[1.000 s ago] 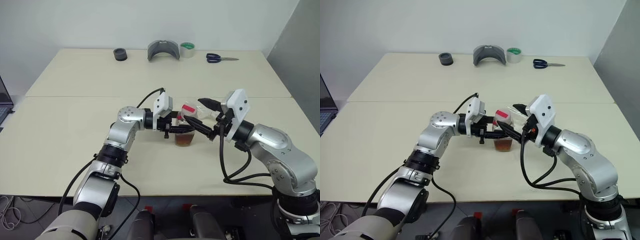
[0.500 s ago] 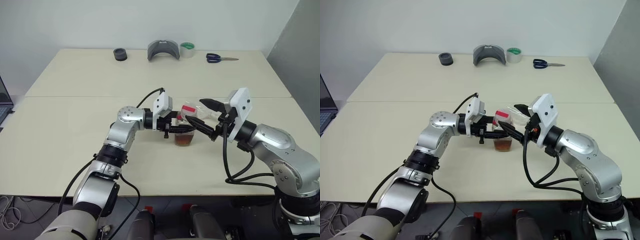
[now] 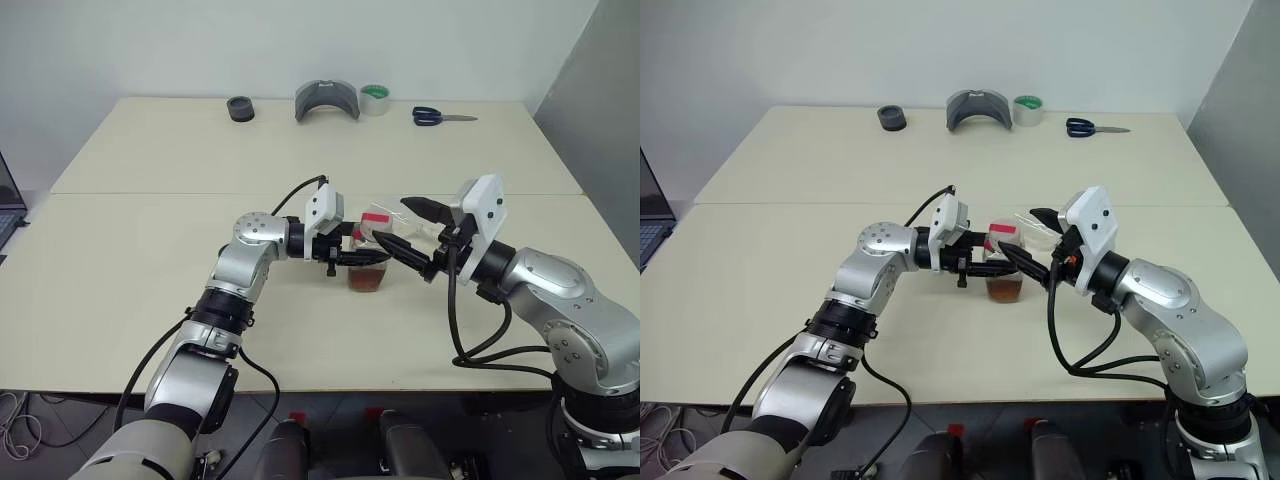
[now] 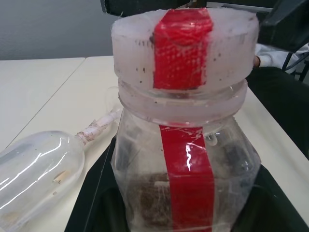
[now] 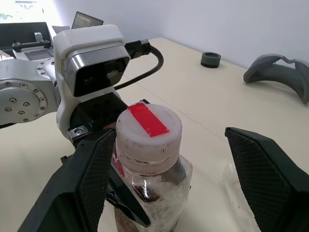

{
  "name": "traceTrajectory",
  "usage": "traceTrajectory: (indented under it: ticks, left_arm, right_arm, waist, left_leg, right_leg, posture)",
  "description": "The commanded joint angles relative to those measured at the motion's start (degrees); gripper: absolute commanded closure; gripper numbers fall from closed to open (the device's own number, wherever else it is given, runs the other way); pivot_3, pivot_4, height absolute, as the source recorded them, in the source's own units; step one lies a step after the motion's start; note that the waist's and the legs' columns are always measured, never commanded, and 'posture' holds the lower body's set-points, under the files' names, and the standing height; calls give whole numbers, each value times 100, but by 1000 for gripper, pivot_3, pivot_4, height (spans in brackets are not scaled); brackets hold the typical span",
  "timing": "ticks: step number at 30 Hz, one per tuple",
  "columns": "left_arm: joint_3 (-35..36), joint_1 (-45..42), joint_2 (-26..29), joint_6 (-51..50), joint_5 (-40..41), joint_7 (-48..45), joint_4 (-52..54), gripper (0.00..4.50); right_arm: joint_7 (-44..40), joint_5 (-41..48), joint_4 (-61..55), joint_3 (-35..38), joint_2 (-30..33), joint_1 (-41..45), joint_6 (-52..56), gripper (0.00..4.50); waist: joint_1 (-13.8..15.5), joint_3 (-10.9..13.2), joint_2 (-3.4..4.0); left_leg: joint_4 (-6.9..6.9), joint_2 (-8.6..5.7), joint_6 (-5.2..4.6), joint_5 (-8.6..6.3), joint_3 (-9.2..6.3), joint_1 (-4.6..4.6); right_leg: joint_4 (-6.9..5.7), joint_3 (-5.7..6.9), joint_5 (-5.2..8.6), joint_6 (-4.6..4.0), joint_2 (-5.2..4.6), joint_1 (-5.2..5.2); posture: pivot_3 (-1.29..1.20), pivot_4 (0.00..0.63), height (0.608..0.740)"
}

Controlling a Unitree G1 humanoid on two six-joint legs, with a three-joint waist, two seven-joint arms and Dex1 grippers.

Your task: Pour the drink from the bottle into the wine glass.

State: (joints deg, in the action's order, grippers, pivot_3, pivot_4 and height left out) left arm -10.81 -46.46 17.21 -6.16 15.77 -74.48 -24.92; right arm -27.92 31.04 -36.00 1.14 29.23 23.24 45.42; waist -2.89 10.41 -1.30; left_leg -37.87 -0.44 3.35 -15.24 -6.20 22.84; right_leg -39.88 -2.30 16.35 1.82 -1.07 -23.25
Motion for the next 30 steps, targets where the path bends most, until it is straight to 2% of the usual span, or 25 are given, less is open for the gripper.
traceTrajectory:
  ticks: [1, 30]
  left_arm:
    - [102, -69, 9, 100, 117, -81, 266, 2703]
    - [118, -58, 12, 103, 112, -71, 262, 2703]
  right_arm:
    - [117, 10, -117, 326, 85, 13, -85, 678]
    - [51, 202, -216, 320, 146, -9, -72, 678]
  waist:
    - [0, 0, 0]
    - [0, 0, 0]
  left_leg:
    - [0, 0, 0, 0, 0, 0]
    - [0, 0, 0, 0, 0, 0]
  right_leg:
    - [0, 0, 0, 0, 0, 0]
    - [0, 0, 0, 0, 0, 0]
  posture:
    - [0, 150, 740]
    - [0, 150, 740]
